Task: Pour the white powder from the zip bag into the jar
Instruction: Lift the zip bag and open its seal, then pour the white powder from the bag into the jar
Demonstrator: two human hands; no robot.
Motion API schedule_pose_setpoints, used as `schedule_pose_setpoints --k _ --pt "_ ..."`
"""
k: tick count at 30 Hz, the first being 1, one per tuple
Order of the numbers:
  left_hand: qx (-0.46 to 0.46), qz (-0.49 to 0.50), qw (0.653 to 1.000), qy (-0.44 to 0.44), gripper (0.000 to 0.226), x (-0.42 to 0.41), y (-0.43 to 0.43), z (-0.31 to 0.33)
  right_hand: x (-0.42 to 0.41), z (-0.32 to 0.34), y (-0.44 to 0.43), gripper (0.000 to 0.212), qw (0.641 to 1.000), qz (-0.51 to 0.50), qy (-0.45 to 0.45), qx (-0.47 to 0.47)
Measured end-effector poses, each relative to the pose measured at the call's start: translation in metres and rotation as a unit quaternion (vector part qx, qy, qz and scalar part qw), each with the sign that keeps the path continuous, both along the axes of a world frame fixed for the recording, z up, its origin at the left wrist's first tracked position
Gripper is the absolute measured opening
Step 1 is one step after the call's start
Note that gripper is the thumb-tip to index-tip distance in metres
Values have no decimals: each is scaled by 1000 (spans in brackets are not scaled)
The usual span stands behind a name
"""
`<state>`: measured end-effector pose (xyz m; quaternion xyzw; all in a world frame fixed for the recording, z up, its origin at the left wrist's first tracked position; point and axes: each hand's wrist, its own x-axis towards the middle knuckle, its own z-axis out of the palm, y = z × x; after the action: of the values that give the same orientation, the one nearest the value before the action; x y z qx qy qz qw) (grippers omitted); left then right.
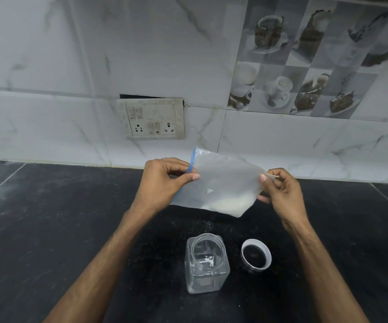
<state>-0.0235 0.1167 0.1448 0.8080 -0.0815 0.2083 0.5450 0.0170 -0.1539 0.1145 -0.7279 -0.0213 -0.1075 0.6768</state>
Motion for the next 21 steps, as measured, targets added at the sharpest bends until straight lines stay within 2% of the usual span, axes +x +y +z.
schedule_pose_setpoints --k 7,12,21 --pt "-12 -21 1000 -4 10 -11 -16 3 -25 5 -31 20 999 -37 -26 4" --pt "-36 -62 997 15 15 -28 -34 -1 -48 16 -57 10 998 -40 -43 11" --pt "-50 -80 994 57 15 -52 -39 -27 -70 19 -72 11 994 -57 -69 -68"
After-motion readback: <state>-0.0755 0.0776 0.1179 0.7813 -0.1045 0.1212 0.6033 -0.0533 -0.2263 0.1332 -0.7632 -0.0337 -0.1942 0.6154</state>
